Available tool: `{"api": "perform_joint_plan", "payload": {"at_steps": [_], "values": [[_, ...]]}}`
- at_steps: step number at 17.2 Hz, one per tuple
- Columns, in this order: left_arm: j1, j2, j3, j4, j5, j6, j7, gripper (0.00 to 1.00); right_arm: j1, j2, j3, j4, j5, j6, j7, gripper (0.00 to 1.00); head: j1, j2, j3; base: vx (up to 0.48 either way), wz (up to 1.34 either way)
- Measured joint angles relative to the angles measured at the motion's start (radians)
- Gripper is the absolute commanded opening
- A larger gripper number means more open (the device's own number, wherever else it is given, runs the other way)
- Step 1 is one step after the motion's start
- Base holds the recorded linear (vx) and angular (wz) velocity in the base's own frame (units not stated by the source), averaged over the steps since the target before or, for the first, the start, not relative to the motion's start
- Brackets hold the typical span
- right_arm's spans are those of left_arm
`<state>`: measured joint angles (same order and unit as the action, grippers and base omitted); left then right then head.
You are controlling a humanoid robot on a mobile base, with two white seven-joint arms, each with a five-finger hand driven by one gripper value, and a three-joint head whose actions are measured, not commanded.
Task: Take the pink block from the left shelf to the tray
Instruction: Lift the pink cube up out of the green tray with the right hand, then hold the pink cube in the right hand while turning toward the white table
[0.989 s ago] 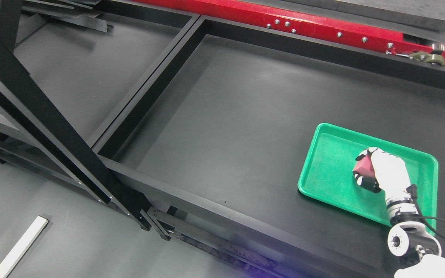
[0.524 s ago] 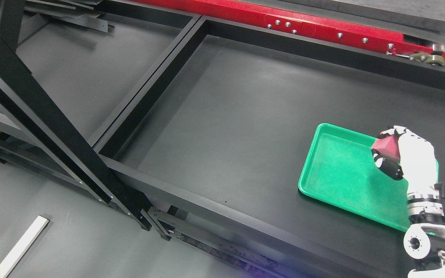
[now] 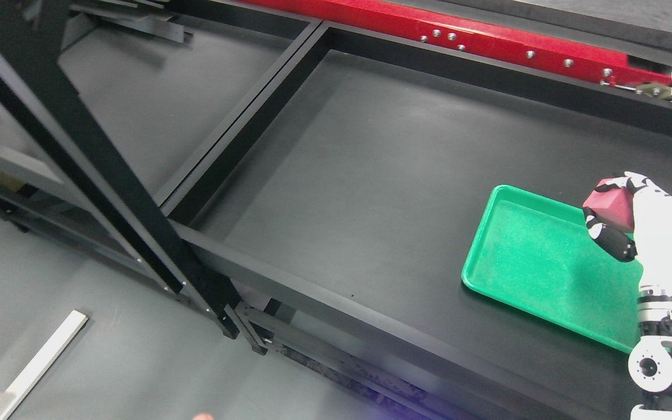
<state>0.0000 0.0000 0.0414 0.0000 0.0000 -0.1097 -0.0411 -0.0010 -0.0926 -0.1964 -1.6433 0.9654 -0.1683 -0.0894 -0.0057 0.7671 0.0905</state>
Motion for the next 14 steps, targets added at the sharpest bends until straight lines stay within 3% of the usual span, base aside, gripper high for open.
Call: {"api": "perform_joint_plan", "payload": {"at_steps": [14], "values": [[0.0, 0.0, 0.0, 0.0, 0.0, 0.0, 0.0, 1.0, 0.042, 0.004, -0.023, -0.041, -0.017, -0.002, -0.001, 0.03, 0.0, 0.0, 0.0, -0.091, 0.51]]}}
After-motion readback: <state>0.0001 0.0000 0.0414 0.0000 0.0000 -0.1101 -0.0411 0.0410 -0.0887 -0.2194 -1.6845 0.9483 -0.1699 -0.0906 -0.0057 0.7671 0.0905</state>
